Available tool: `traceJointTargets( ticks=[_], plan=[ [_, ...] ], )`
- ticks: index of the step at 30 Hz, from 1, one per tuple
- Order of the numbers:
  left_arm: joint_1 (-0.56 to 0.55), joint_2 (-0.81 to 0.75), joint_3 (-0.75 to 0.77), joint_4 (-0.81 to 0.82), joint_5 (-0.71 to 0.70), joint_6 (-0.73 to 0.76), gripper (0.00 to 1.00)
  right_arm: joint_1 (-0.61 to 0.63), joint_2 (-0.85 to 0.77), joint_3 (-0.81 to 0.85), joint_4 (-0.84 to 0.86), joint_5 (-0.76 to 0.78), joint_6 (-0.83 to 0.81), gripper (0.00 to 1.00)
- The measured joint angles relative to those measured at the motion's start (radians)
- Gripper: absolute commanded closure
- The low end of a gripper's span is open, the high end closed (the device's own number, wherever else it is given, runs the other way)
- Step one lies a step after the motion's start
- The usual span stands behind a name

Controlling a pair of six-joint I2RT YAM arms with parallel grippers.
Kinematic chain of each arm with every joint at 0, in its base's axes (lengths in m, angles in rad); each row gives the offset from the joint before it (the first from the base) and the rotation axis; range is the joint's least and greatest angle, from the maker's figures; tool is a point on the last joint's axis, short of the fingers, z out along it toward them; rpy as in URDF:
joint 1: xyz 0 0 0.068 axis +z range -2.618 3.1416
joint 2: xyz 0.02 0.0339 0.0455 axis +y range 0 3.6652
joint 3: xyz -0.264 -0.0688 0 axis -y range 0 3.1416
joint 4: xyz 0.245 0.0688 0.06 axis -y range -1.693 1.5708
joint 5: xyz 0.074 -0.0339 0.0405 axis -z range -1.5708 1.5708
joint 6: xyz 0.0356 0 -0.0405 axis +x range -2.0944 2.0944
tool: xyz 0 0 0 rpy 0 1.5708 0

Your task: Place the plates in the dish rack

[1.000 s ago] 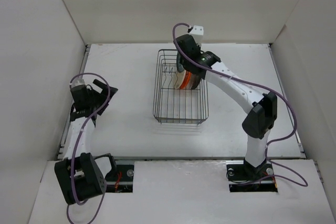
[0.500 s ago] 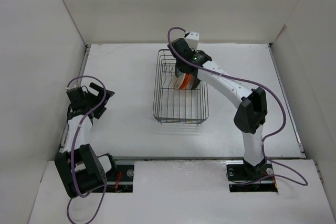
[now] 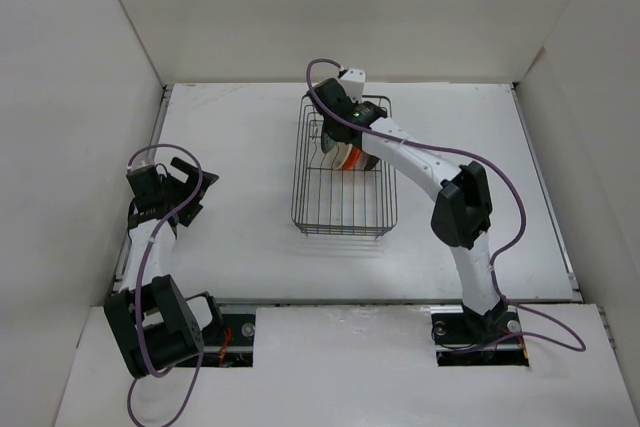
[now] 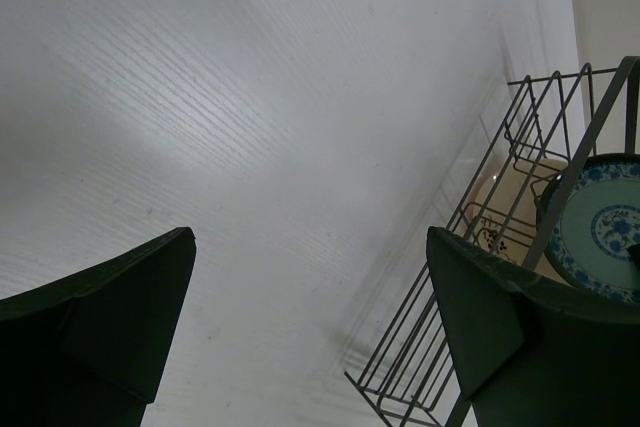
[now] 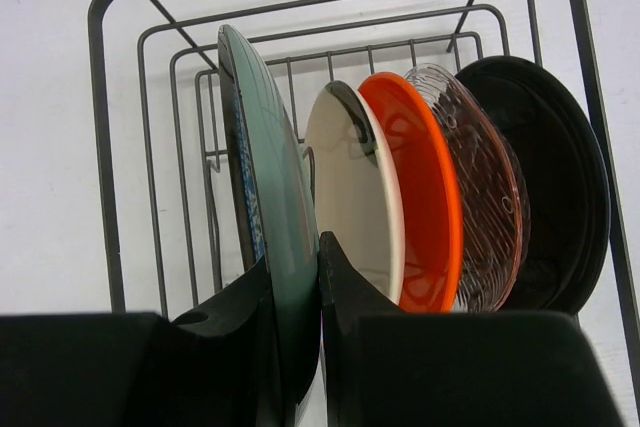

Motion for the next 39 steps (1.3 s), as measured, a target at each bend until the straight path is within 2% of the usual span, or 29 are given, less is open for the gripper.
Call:
traceJointTargets(
  ticks=[26,31,32,39],
  plan=[
    [0.001,0.0,0.0,0.0,0.02,0.0,0.0,0.002,-0.021,0.003,-0.031,0.084,-0.001,1.0],
    [0.001,0.0,0.0,0.0,0.02,0.0,0.0,0.002,-0.02,0.003,-0.03,0.066,-0.006,0.91],
    [0.001,0.0,0.0,0.0,0.02,0.0,0.0,0.002,-0.019,0.003,-0.03,0.062,-0.008,0.79],
    [0.001,0.0,0.0,0.0,0.02,0.0,0.0,0.002,0.009,0.003,-0.027,0.034,-0.013,0.77]
  ],
)
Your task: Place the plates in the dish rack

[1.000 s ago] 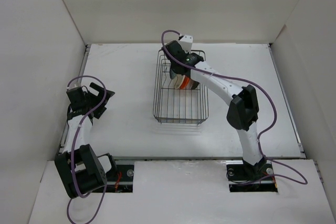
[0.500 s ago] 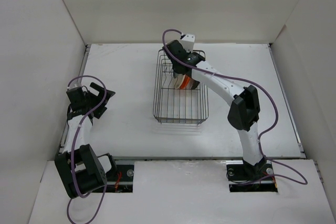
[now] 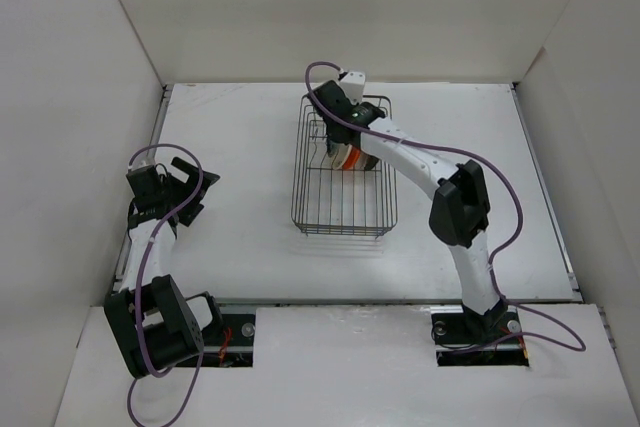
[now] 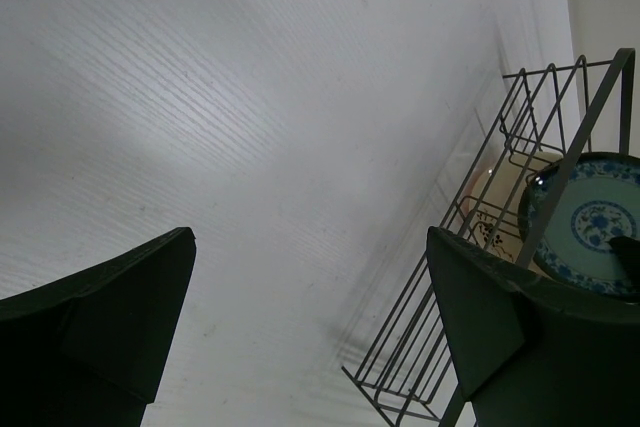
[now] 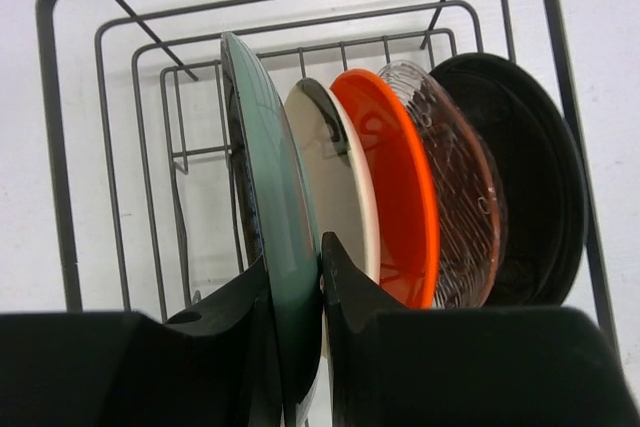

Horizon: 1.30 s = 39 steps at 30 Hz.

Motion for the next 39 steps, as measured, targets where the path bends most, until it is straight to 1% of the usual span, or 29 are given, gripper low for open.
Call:
traceJointTargets(
  ticks=[1,2,4,5,6,7,13,17,19,25,29,34,39],
  plan=[
    [0.0,0.0,0.0,0.0,0.0,0.0,0.0,0.0,0.007,0.0,0.0,-0.003,0.0,0.76],
    [0.0,0.0,0.0,0.0,0.0,0.0,0.0,0.0,0.013,0.0,0.0,-0.006,0.0,0.7],
    [0.0,0.0,0.0,0.0,0.0,0.0,0.0,0.0,0.021,0.0,0.002,-0.01,0.0,0.53],
    [0.0,0.0,0.0,0.0,0.0,0.0,0.0,0.0,0.022,0.0,0.002,-0.011,-0.003,0.5],
    [0.0,0.0,0.0,0.0,0.0,0.0,0.0,0.0,0.023,0.0,0.002,-0.013,-0.005,0.44],
    [0.0,0.0,0.0,0.0,0.0,0.0,0.0,0.0,0.022,0.0,0.005,-0.015,-0.005,0.34],
    [0.0,0.0,0.0,0.0,0.0,0.0,0.0,0.002,0.003,0.0,0.013,-0.034,-0.019,0.28],
    [0.0,0.0,0.0,0.0,0.0,0.001,0.0,0.003,-0.077,-0.008,0.013,-0.039,-0.06,0.15],
    [0.0,0.0,0.012,-0.012,-0.004,0.004,0.0,0.006,-0.159,-0.031,0.026,-0.055,-0.097,0.0],
    [-0.011,-0.034,0.119,-0.06,-0.048,0.014,0.0,0.008,-0.433,-0.076,0.066,-0.119,-0.243,0.0],
    [-0.04,-0.056,0.223,-0.1,-0.071,0.024,0.0,0.005,-0.646,-0.205,0.071,-0.143,-0.31,0.0],
    [-0.097,-0.056,0.381,-0.15,-0.089,0.052,0.0,-0.008,-0.914,-0.387,0.038,-0.149,-0.365,0.0],
    [-0.15,-0.06,0.507,-0.204,-0.133,0.09,0.0,-0.014,-1.147,-0.439,-0.018,-0.116,-0.381,0.0]
  ],
)
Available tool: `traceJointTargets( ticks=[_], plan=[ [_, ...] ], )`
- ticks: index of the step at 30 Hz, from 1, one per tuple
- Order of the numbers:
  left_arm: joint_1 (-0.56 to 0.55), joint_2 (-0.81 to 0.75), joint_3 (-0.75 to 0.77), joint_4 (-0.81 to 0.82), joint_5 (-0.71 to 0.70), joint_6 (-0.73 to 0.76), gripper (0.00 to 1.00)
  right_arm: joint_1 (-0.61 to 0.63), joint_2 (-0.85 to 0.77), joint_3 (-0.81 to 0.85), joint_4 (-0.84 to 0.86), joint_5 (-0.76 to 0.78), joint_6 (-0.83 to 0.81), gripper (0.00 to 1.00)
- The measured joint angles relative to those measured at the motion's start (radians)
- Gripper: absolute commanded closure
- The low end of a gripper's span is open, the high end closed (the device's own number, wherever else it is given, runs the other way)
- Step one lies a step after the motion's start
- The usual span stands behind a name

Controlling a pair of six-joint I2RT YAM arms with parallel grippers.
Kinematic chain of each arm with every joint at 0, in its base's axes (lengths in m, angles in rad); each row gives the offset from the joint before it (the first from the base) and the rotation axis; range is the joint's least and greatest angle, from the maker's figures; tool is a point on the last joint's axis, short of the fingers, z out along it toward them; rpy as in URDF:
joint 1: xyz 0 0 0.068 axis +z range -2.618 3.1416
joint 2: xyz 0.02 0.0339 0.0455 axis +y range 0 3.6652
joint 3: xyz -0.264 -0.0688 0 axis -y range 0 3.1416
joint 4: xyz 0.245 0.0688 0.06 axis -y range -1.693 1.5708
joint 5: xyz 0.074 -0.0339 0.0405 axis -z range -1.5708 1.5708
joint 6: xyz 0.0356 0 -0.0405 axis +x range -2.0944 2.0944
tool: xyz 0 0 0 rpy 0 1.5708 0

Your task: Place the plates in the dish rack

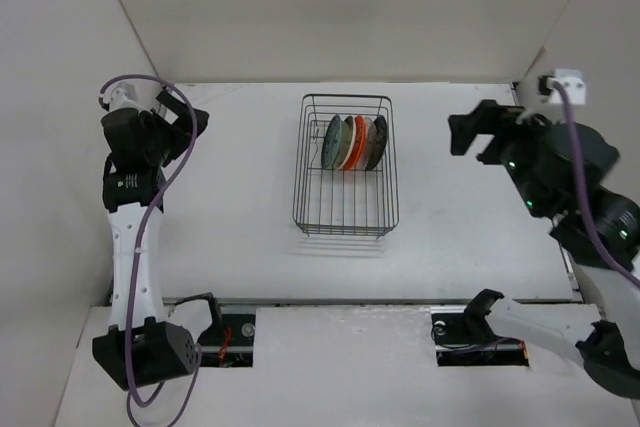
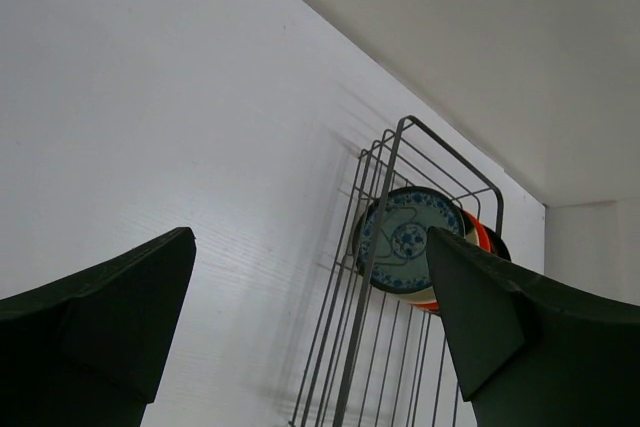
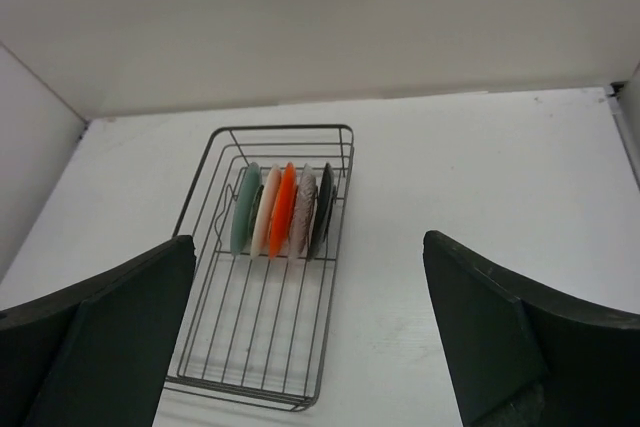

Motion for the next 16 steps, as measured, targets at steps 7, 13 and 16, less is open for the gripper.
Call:
traceJointTargets(
  ticks=[7,13,16],
  plan=[
    [-0.007,-0.062,0.043,-0.072,-0.05,0.038,0.0,-0.001,-0.2,-0.01,-0.073,0.063,-0.006,0.0],
    [-0.007,-0.065,0.043,-0.107,-0.072,0.048,0.0,-0.001,-0.223,-0.011,-0.143,0.095,-0.006,0.0],
    [-0.007,-0.065,0.044,-0.113,-0.08,0.051,0.0,-0.001,-0.229,-0.011,-0.166,0.106,-0.006,0.0]
  ],
)
